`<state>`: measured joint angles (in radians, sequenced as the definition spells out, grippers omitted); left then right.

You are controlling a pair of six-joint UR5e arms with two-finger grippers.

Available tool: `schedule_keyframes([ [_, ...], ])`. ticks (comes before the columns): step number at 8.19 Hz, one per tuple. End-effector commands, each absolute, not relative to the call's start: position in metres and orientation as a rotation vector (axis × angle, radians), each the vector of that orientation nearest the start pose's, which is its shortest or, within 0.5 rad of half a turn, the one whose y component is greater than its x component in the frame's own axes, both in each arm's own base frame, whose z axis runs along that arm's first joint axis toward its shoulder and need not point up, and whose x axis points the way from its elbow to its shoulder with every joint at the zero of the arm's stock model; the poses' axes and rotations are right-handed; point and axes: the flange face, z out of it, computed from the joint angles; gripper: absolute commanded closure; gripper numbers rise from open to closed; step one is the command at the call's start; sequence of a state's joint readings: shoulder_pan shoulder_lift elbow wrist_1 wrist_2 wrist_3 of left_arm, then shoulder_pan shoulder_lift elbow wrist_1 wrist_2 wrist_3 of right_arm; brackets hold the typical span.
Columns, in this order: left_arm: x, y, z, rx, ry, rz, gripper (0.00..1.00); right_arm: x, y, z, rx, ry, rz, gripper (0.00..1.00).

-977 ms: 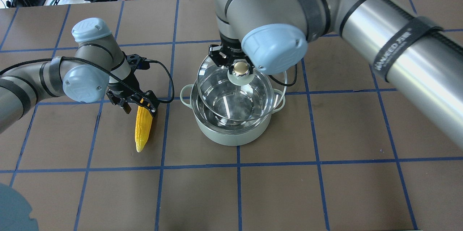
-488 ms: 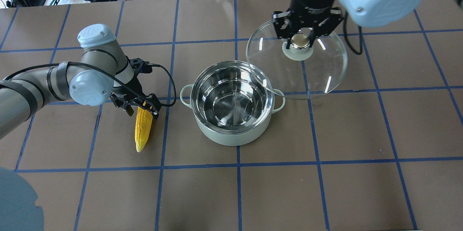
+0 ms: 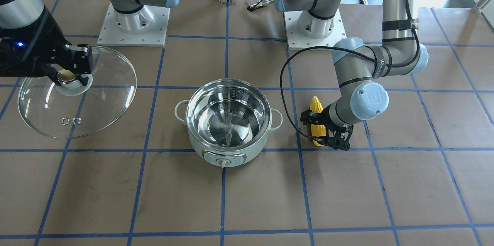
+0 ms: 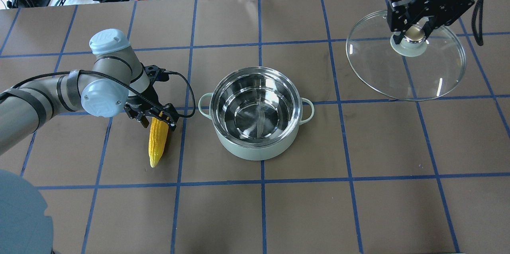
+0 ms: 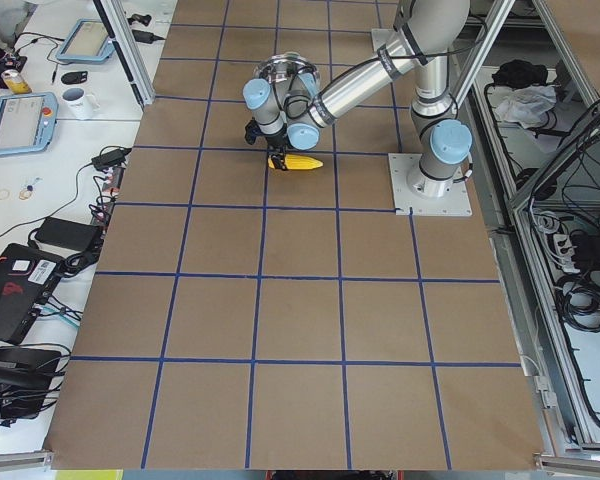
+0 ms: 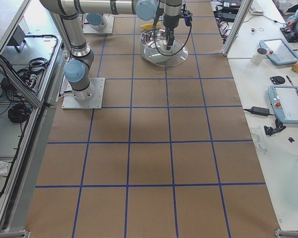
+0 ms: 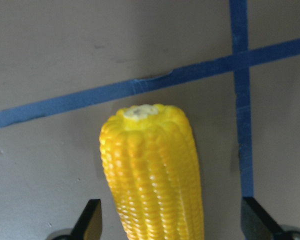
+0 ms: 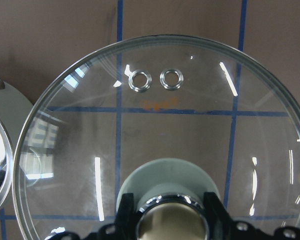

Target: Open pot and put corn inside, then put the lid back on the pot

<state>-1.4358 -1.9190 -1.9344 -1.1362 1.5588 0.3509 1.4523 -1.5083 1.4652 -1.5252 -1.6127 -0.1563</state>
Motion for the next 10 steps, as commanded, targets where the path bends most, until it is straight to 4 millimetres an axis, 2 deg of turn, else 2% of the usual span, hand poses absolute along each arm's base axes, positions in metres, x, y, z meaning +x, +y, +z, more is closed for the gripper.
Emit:
schedule_keyframes([
  [1,-0.064,-0.524,0.180,0.342,3.170,0.434,0.17,0.054,-0.529,0.500,-0.042,3.181,0.037,1.00],
  [2,-0.064,-0.523,0.180,0.324,3.163,0.455,0.97,0.054,-0.528,0.502,-0.042,3.183,0.033,1.00],
  [4,-0.063,-0.524,0.182,0.271,3.168,0.448,1.00,0.053,-0.529,0.500,-0.062,3.191,0.038,1.00],
  [5,-0.062,-0.525,0.193,0.271,3.172,0.411,1.00,0.053,-0.529,0.500,-0.076,3.190,0.036,1.00],
  [7,-0.034,-0.527,0.203,0.192,3.181,0.381,1.00,0.053,-0.529,0.500,-0.076,3.187,0.032,1.00],
  [8,-0.026,-0.520,0.224,0.161,3.182,0.395,1.00,0.053,-0.529,0.500,-0.084,3.188,0.033,1.00],
  [9,-0.026,-0.514,0.268,0.137,3.174,0.383,1.00,0.053,-0.529,0.500,-0.084,3.188,0.035,1.00],
  [10,-0.026,-0.514,0.314,-0.003,3.167,0.347,1.00,0.053,-0.529,0.500,-0.084,3.188,0.035,1.00],
])
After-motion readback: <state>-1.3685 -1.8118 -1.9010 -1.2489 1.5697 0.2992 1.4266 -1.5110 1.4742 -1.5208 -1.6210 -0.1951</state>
